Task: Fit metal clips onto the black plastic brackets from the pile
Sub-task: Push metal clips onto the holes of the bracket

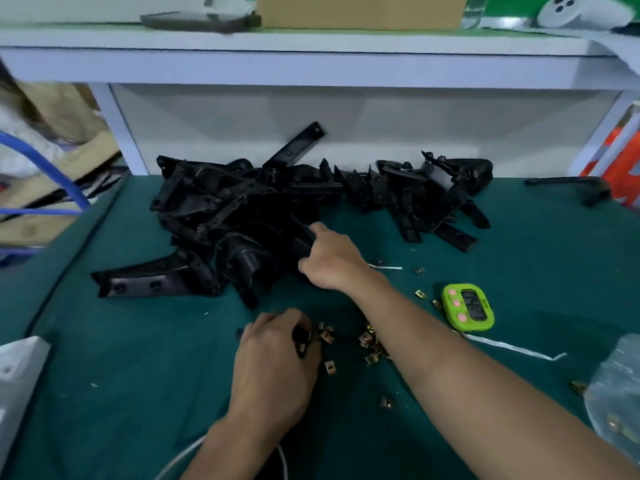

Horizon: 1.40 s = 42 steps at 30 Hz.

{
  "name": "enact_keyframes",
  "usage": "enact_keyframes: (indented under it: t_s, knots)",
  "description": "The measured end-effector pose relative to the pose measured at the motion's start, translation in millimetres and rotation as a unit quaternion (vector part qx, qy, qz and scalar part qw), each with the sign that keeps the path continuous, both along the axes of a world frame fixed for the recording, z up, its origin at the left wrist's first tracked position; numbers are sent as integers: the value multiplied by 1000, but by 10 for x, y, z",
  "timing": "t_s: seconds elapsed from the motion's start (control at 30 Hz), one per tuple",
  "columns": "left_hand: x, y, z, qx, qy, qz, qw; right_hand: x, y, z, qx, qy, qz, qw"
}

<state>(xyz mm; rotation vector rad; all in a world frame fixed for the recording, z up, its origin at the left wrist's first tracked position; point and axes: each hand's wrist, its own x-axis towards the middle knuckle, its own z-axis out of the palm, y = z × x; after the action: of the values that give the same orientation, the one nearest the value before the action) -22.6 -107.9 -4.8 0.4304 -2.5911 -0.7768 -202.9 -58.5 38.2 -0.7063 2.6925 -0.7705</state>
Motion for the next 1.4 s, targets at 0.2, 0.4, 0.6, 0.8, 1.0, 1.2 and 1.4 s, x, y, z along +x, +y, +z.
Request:
enact_keyframes:
  t_s: [0.2,0.4,0.6,0.8,1.0,1.2,1.4]
  knots:
    - [-65,-1,5,-63,-2,-39,997,-157,-92,103,-50,-82,-23,995]
    - [-44,-51,-2,-67,-17,-45,997,-192,127,250,-188,-93,-52,976]
    - [-40,1,43,-46,45,29,997,21,566,447,-294,-56,-46,953]
    - [7,26,133,378,155,-2,913,507,1177,239,-424,-108,-62,897]
    - [30,154,161,217,187,-96,953,952,1482,-85,-376,-161,-95,908]
    - [-145,186,361,200,173,40,964,876,1819,-21,-563,-307,-111,759]
    - [-384,608,275,406,-5,-35,913,975,1644,-150,-613,-332,-78,712]
